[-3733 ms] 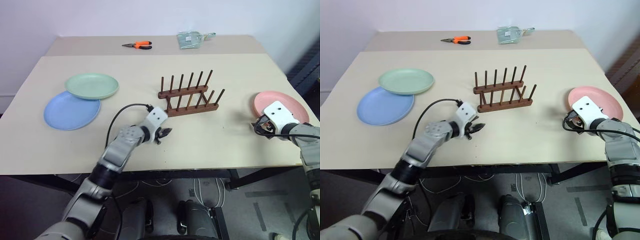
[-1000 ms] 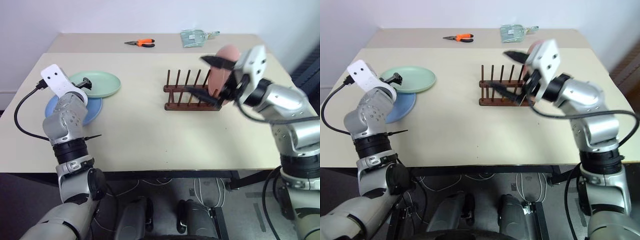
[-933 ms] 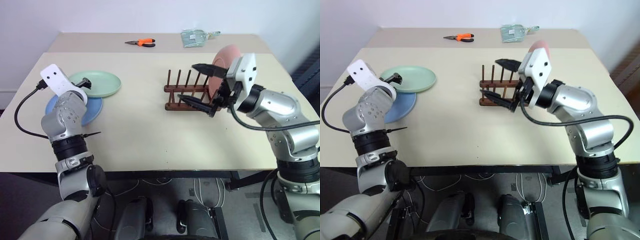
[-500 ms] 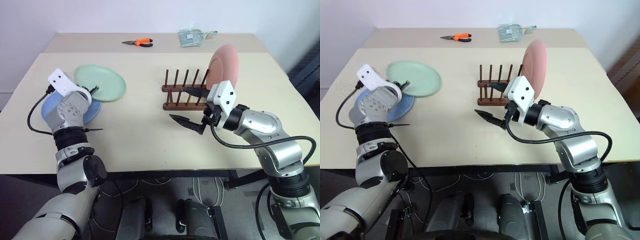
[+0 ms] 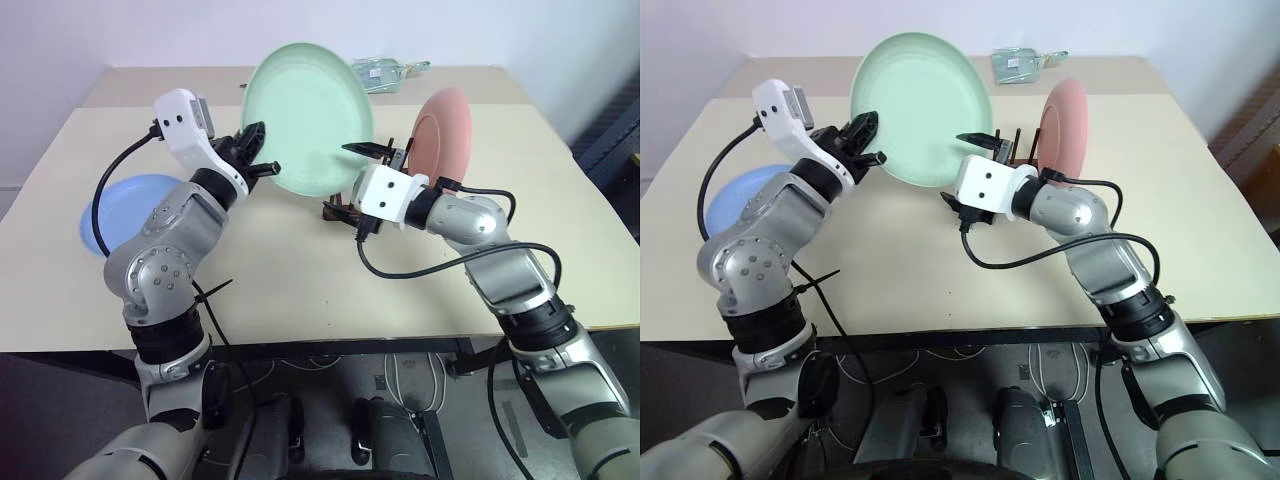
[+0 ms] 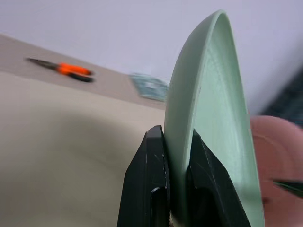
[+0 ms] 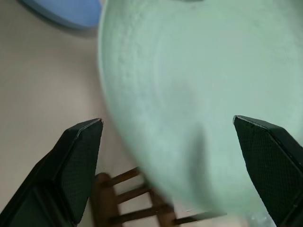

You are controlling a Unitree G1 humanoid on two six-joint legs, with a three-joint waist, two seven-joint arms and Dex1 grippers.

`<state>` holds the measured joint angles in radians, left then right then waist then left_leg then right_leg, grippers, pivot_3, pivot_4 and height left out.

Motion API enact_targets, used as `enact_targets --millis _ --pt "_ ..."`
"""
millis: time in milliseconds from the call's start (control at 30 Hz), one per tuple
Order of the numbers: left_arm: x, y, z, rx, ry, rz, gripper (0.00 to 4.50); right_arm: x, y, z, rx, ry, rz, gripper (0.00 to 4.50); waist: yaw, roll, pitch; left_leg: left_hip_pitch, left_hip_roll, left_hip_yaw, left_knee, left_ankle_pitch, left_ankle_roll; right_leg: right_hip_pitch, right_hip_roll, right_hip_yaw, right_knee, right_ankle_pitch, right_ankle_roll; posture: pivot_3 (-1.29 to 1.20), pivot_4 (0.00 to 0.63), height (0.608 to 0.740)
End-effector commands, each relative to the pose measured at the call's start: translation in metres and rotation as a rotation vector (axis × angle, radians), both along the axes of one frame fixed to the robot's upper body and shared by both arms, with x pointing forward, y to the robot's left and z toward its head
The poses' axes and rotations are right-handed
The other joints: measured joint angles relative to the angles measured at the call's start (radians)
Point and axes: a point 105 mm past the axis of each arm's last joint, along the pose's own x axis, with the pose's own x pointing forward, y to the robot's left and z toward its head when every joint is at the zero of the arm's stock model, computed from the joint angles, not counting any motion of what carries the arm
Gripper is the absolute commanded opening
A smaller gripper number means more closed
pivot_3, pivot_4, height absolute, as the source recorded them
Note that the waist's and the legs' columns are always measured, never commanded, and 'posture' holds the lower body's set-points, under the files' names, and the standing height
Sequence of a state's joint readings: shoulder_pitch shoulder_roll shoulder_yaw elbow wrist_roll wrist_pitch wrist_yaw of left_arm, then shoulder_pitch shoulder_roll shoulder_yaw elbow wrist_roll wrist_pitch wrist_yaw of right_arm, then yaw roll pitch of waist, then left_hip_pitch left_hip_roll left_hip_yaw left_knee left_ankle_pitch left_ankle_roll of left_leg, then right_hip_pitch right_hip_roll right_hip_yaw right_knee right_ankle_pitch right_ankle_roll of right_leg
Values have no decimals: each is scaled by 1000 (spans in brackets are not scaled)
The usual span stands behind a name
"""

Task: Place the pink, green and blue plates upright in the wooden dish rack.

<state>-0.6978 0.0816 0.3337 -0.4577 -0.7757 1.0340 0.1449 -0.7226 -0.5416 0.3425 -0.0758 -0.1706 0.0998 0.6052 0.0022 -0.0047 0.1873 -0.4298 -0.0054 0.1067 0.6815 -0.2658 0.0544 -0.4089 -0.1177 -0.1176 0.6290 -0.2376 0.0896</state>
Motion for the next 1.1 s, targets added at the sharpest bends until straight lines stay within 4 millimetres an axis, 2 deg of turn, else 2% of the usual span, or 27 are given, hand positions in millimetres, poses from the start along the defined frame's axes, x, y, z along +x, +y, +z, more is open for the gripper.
enact_targets --millis 33,67,200,267,333,367,400,433,500,567,633,700,833,900,967,1100 --pt "-11 -4 8 -8 -22 -22 0 1 6 12 -4 -84 18 3965 2 0 0 0 0 0 0 0 0 0 1 0 0 0 0 0 150 740" --pt "-11 -5 8 -7 -16 -28 0 1 5 12 -2 -87 19 3675 2 0 0 0 0 0 0 0 0 0 1 0 0 0 0 0 150 740" --pt "-13 -7 8 -1 -14 -42 0 2 2 15 -14 -120 9 1676 2 0 0 0 0 0 0 0 0 0 1 0 0 0 0 0 150 740" --pt "-5 9 12 -87 -3 30 767 1 -2 16 -21 -135 5 724 3 0 0 0 0 0 0 0 0 0 2 0 0 0 0 0 150 740" --pt "4 31 20 -193 -10 125 1586 0 -5 18 -22 -154 -1 44 5 -1 1 0 0 0 0 0 0 0 2 0 0 0 0 0 150 740" --pt "7 40 23 -226 -15 160 2128 -1 -6 19 -19 -163 -5 0 5 -1 1 0 0 0 0 0 0 0 2 0 0 0 0 0 150 740" --pt "9 59 30 -238 -50 248 2592 -1 -9 25 9 -172 -18 0 5 -1 1 0 0 0 0 0 0 0 2 0 0 0 0 0 150 740" --pt "12 81 34 -222 -77 359 2592 -1 -14 34 64 -175 -35 0 5 -1 1 0 0 0 0 0 0 0 2 0 0 0 0 0 150 740" --pt "13 112 38 -189 -110 487 2592 -4 -24 53 210 -134 -48 0 -1 -1 1 0 0 0 0 0 0 0 3 -1 0 0 0 0 150 740" --pt "16 122 32 -13 -120 541 2592 -9 -33 70 407 -21 -28 0 -5 -1 1 0 0 1 -1 0 -1 0 4 0 0 0 0 0 150 740" --pt "22 112 9 190 -90 485 2592 -12 -44 90 673 133 6 0 -10 -1 1 1 0 0 -3 0 -1 0 4 0 0 0 0 0 150 740" --pt "24 92 -18 382 -73 380 2592 -12 -51 98 864 313 32 0 -9 -1 1 1 0 0 -3 0 -1 1 4 -1 1 0 0 0 150 740" --pt "6 46 -68 548 -63 57 2592 -11 -55 97 961 496 39 0 -10 -1 1 1 0 0 -4 -2 -4 -1 2 -1 0 0 -1 0 150 740" --pt "-5 32 -82 581 -79 -46 2592 -4 -57 92 1026 592 -1 0 -17 -1 1 0 0 1 -5 -2 -5 -3 -1 1 0 0 -1 0 150 740" --pt "-12 27 -92 565 -61 -97 2592 2 -60 88 1026 607 -57 0 -20 0 1 0 0 2 -8 -1 -6 -5 -1 3 1 0 -3 0 150 740" --pt "-22 20 -96 529 -53 -158 2592 6 -63 79 1013 641 -106 0 -19 0 1 0 0 5 -15 4 -8 -11 -1 5 2 0 -7 0 150 740"
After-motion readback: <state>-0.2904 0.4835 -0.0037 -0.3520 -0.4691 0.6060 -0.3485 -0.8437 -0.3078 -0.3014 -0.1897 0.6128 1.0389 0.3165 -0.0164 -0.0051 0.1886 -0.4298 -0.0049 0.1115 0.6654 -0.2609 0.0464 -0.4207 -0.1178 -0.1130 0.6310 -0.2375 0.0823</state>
